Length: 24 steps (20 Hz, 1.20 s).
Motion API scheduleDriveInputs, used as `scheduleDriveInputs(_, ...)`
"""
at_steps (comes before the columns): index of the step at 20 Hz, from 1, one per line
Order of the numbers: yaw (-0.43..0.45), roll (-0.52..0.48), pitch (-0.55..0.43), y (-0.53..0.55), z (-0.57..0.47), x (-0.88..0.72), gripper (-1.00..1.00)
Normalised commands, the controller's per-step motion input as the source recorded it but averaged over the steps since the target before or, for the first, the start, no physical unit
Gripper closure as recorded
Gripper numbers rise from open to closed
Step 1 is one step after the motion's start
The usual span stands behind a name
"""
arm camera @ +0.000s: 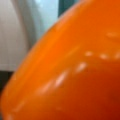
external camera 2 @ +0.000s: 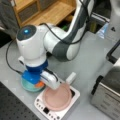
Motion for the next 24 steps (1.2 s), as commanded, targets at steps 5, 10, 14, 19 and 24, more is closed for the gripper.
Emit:
scheduleDriveInputs(5,-0.087,-0.067,-0.022,0.28,-0.02,-0.15,1.00)
scheduleDriveInputs(10,-0.038,-0.116,-0.022,0.22,-0.03,-0.18,1.00)
scheduleDriveInputs(14,-0.035,-0.164,-0.032,0.27,-0.05,-0.19,1.00)
scheduleDriveInputs(19,-0.049,-0.207,-0.036,0.33,-0.06,-0.21,1.00)
scheduleDriveInputs(24,-0.024,-0.244,-0.042,0.29,-0.08,-0.21,1.00)
